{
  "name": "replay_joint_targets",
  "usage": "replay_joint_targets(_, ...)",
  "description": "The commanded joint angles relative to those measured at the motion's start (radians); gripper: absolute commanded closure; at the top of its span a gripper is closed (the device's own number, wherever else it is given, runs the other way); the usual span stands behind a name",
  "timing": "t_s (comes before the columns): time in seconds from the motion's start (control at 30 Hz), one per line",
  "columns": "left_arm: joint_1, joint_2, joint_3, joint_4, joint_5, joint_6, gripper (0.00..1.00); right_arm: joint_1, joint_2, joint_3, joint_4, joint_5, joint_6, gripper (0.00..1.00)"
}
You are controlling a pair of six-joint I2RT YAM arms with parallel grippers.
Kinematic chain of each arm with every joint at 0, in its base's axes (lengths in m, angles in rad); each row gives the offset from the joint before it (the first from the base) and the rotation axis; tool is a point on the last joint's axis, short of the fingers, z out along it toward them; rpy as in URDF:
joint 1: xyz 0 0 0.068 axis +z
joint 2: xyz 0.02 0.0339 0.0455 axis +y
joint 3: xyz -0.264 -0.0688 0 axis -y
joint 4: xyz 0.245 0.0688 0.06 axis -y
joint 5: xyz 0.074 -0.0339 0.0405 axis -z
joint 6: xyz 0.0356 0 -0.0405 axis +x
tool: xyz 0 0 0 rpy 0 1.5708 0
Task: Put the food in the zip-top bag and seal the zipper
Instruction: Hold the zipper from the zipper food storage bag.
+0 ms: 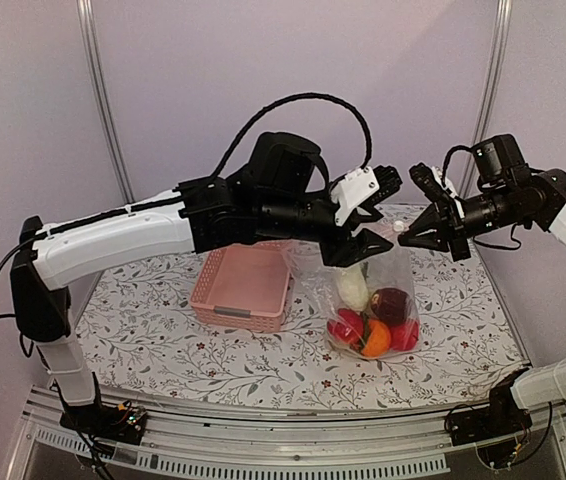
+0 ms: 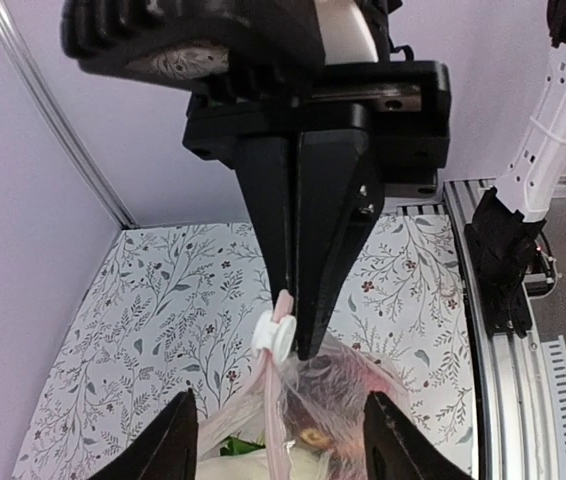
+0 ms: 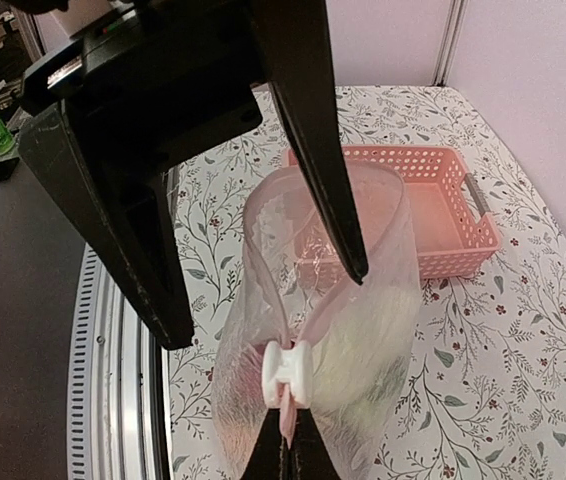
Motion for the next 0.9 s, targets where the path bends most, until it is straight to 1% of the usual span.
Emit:
replay_joint_targets(0.0, 0.039, 0.016, 0.045, 0.006, 0.142, -0.025, 0.48, 0.009, 0.006, 0.016, -0.032, 0.005, -0.017, 1.00)
replay_joint_targets(0.1, 0.056, 0.030, 0.058, 0.013, 0.214, -0.052, 0.54, 0.010, -0.003, 0.016, -0.031, 0.010, -0.012, 1.00)
replay_joint_targets(0.4, 0.083, 0.068, 0.079, 0.058, 0.297, -0.094, 0.58, 0.012, -0.018, 0.009, -0.036, 0.012, -0.008, 1.00)
replay_joint_targets(0.6, 0.093, 0.113, 0.133, 0.062, 0.347, -0.113, 0.62, 0.021, -0.021, 0.005, -0.038, 0.017, -0.014, 1.00)
replay_joint_targets(0.77, 0.099, 0.140, 0.166, 0.054, 0.359, -0.115, 0.68, 0.023, -0.025, 0.004, -0.036, 0.019, -0.015, 1.00)
replay_joint_targets(0.87, 0.104, 0.145, 0.168, 0.052, 0.370, -0.123, 0.75, 0.023, -0.028, 0.001, -0.035, 0.025, -0.016, 1.00)
